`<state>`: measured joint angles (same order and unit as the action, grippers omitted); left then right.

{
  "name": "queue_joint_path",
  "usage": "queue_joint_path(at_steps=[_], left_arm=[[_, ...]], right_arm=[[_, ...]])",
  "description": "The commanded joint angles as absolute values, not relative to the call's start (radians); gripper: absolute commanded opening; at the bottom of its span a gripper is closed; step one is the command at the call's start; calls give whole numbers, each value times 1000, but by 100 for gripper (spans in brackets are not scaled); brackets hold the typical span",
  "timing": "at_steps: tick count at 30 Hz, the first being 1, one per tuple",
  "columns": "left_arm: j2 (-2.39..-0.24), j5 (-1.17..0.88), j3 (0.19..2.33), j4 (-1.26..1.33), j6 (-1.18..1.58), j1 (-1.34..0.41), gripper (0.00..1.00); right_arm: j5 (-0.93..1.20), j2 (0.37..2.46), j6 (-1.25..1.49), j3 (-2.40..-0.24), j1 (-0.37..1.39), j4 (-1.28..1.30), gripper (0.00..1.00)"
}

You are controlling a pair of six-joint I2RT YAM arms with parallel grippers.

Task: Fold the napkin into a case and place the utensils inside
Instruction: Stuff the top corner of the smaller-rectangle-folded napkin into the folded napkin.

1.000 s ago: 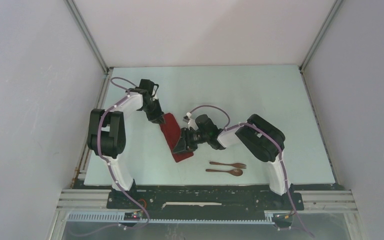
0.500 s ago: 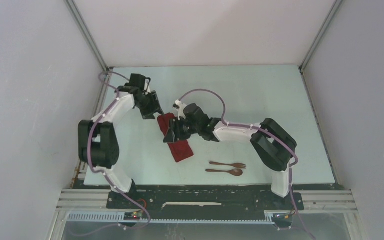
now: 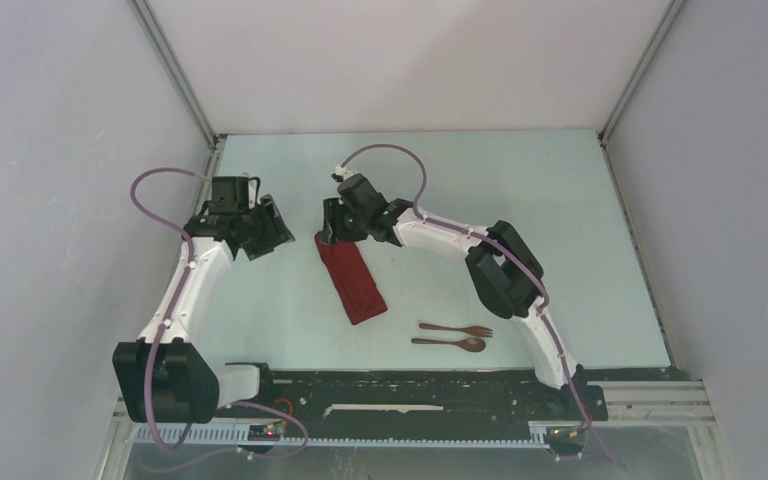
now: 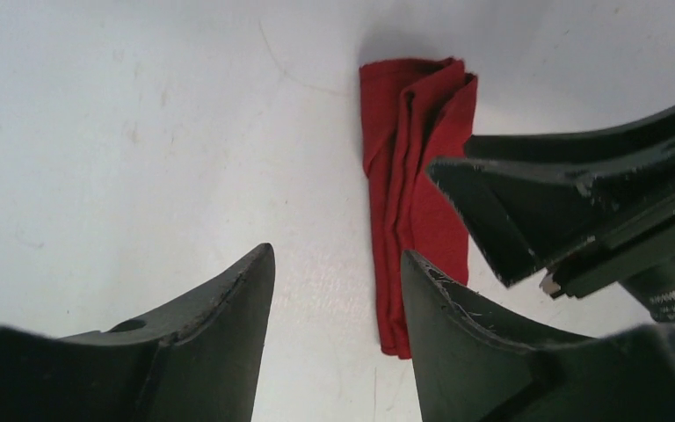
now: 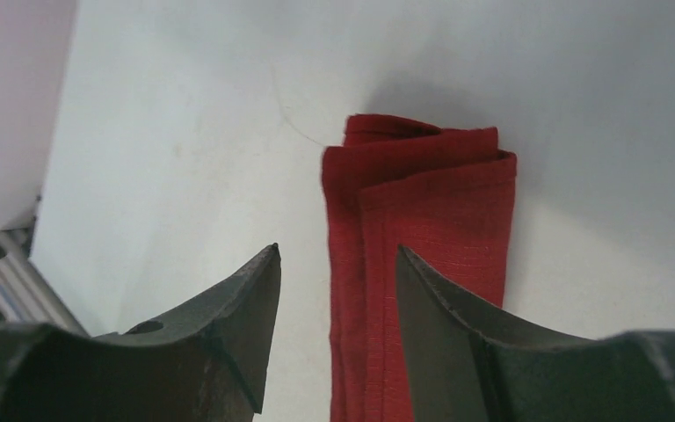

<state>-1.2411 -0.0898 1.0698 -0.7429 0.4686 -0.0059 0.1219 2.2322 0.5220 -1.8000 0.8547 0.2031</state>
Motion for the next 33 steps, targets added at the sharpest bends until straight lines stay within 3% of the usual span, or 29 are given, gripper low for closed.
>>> queue_joint_path(at_steps=[1,9,22,33], left_arm=[[-1174,-119,1015,-706,462,-3,61],[-1168,-167,955,-676,464,-3,61],[-1155,-172,936,-676,456,-3,61],[-1155,-175,934,-673,455,-3,61]], right_arm=[[19,2260,508,-1882,877,324,58],[0,2326,498,-1965,891,361,52],[-81,2426,477,-2138,910,436,50],[-114,2449,469,-2158,924,451,49]])
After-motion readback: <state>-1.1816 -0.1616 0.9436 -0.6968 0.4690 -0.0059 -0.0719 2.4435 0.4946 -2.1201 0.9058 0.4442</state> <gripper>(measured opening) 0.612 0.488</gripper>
